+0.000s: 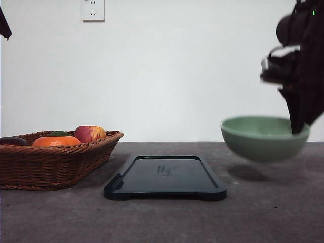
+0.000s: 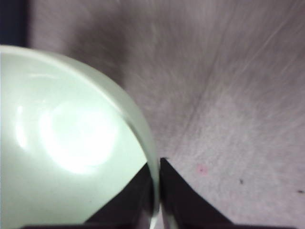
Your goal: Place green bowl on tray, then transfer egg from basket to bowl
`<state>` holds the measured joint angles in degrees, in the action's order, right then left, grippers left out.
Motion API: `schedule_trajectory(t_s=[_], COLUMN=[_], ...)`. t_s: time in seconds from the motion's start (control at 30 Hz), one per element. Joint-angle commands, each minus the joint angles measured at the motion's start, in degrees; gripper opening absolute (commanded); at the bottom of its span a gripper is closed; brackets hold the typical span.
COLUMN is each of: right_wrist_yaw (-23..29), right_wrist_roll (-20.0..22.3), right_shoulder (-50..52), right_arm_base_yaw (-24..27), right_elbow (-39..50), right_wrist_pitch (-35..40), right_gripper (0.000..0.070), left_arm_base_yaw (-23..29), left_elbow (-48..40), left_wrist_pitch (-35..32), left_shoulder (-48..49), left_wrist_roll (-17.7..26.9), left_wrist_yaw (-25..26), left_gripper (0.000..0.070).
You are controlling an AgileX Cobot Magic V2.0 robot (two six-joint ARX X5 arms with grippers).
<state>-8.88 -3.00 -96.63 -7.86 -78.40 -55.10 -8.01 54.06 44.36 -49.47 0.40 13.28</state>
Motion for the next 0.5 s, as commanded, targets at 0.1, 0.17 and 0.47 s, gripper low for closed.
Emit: schedule_trajectory(t_s=[0.1,0.17,0.47], right_wrist_yaw=[-0.13,-0.13,-0.32], right_wrist_roll=[1.06,1.05,-0.05], right_shoulder=[-0.22,-0.26,-3.72], right_arm_base_yaw=[-2.73,-4.17,-12.15], right_elbow=[-7.58,-9.78,-16.68], right_wrist_pitch=[-4.84,-5.91,-6.23], right_gripper=[0.0,0.0,0.0], left_arm_base_yaw=[-0.04,-0.04,-0.04], left_elbow=[1.18,1.18,1.18], left_wrist_pitch=[-0.63,-0.63,-0.66], left_shoulder=[-0.32,-0.33,-0.39], left_wrist_roll=[-0.21,-0.2,-0.18], left_wrist_yaw=[0.13,0.13,0.13], left_gripper=[0.0395,0.0395,0.0395])
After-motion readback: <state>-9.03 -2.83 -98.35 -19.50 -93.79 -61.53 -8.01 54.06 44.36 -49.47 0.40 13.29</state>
